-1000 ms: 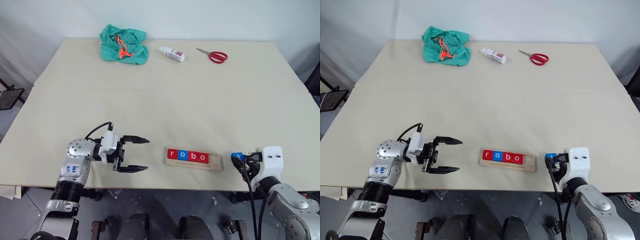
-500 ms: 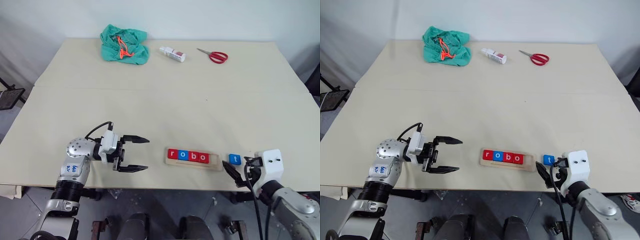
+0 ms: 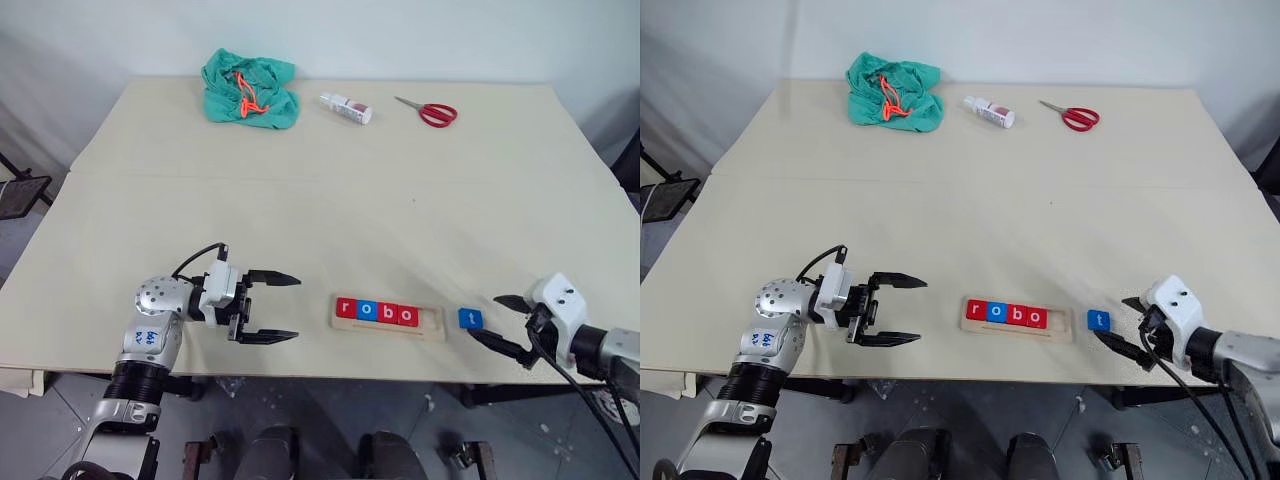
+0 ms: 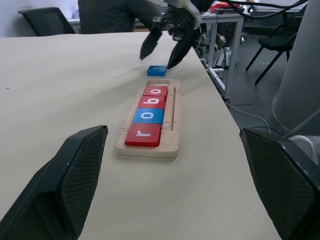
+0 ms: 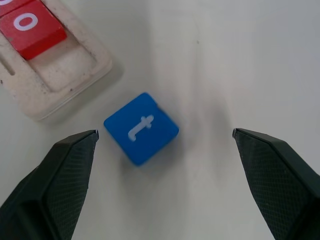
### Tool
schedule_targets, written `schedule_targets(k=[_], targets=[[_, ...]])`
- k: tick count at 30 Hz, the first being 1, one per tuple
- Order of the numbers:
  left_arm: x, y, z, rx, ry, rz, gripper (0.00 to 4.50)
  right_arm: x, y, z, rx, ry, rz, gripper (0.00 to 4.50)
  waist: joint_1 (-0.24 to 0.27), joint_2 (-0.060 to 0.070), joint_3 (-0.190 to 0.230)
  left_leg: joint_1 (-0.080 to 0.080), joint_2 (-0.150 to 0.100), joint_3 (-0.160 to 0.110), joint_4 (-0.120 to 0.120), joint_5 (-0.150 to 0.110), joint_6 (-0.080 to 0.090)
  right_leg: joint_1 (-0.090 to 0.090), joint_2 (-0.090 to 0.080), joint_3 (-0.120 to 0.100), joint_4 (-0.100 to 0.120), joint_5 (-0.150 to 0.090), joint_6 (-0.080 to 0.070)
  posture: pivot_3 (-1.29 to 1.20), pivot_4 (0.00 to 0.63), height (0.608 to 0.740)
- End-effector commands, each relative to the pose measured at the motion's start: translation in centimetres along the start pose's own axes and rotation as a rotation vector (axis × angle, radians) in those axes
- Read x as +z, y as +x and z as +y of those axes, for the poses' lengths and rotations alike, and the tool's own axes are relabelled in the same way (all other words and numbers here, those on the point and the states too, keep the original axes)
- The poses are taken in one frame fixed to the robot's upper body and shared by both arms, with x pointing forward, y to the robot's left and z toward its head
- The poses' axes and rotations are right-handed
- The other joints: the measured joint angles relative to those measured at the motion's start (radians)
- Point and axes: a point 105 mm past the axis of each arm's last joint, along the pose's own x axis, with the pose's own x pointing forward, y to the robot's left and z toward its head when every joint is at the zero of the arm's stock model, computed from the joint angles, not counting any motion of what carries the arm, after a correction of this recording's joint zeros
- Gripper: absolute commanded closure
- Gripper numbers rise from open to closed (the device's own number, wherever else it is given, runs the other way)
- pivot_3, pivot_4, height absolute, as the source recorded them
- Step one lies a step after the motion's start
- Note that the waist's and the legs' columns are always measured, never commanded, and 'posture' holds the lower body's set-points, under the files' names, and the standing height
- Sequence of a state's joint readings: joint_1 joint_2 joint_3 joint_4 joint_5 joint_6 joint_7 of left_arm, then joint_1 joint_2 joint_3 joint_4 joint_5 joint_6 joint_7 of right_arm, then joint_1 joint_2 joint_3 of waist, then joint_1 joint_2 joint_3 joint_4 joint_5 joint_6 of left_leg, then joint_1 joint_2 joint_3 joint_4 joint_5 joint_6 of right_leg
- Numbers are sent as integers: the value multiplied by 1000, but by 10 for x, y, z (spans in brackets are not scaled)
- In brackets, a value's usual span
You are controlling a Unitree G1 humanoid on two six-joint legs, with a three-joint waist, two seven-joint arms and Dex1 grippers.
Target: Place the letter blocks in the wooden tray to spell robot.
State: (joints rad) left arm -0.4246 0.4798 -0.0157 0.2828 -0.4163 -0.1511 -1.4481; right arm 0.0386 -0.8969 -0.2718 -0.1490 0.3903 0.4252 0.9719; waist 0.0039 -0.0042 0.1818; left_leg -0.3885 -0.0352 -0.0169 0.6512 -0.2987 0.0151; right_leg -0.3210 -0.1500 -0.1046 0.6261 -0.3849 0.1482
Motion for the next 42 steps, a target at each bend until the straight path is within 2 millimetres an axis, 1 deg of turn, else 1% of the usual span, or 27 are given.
schedule_targets(k=[1, 8, 12, 16, 19, 24, 27, 29, 31, 34, 36, 39, 40, 42], targets=[[7, -3, 0, 7, 27, -4, 0, 7, 0, 2, 85, -62, -7, 8, 0, 0, 0, 0, 0, 0, 0, 0, 0, 0, 0, 0, 0, 0, 0, 0, 150, 740], [8, -5, 0, 16, 28, 2, 0, 11, 7, 2, 151, -106, -39, 8, 14, 0, 0, -1, 0, 0, 2, 0, 0, 0, 0, 0, 0, 0, 0, 0, 150, 740], [10, -9, 0, 19, 27, 14, 0, 2, 6, -1, 170, -131, -9, 8, 18, 0, 0, -1, 0, 0, 2, 0, 0, 0, 0, 0, 0, 0, 0, 0, 150, 740], [11, -11, 1, 20, 27, 19, 0, 0, 6, 1, 195, -156, 5, 8, 19, 0, 0, -1, 0, 0, 2, 0, 0, 0, 0, 0, 0, 0, 0, 0, 150, 740], [11, -12, 2, 21, 27, 22, 0, -6, 4, 3, 224, -190, 43, 8, 20, 0, 0, -1, 0, 0, 2, 0, 0, 0, 0, 0, 0, 0, 0, 0, 150, 740], [11, -10, 2, 21, 28, 20, 0, -15, 5, -4, 221, -224, 89, 8, 19, 0, 0, -1, 0, 0, 2, 0, 0, 0, 0, 0, 0, 0, 0, 0, 150, 740], [11, -10, 2, 22, 29, 20, 0, -16, 5, -4, 235, -226, 82, 594, 19, 0, 0, -1, 0, 0, 2, 0, 0, 0, 0, -1, 0, 0, 0, 0, 150, 740], [11, -10, 3, 25, 30, 21, 0, -14, 6, -6, 237, -228, 72, 1211, 19, 0, 0, -1, 0, 0, 2, 0, 0, 1, 0, -1, 0, 0, 0, 0, 150, 740], [11, -10, 3, 26, 30, 21, 0, -12, 6, -8, 234, -228, 66, 1958, 19, 0, 0, -1, 0, 0, 3, 0, 0, 1, 0, -1, 0, 0, 0, 0, 150, 740], [11, -10, 2, 28, 31, 21, 0, -13, 6, -10, 230, -238, 73, 2961, 19, 0, 0, -1, 0, 0, 3, 0, 0, 1, 0, -1, 0, 0, 0, 0, 150, 740], [10, -10, 2, 32, 31, 21, 0, -8, 6, -12, 204, -224, 58, 3032, 20, 0, 0, -1, 0, 0, 3, 0, 0, 1, 0, -1, 0, 0, 0, 0, 150, 740], [9, -11, 0, 33, 26, 20, 0, 15, 11, -8, 183, -188, -20, 3032, 19, 0, 0, -1, 0, 0, 3, 0, 0, 1, 0, -1, 0, 0, 0, 0, 150, 740], [8, -11, 0, 33, 24, 19, 0, 23, 14, -4, 185, -177, -43, 3032, 19, 0, 0, -1, 0, 0, 3, 0, 0, 0, 0, -1, 0, 0, 0, 0, 150, 740], [7, -10, 0, 32, 22, 17, 0, 37, 18, 10, 227, -169, -62, 3032, 17, 0, 0, -1, 1, 0, 3, 0, 0, 0, 0, -1, 0, 0, 0, 0, 150, 740]])
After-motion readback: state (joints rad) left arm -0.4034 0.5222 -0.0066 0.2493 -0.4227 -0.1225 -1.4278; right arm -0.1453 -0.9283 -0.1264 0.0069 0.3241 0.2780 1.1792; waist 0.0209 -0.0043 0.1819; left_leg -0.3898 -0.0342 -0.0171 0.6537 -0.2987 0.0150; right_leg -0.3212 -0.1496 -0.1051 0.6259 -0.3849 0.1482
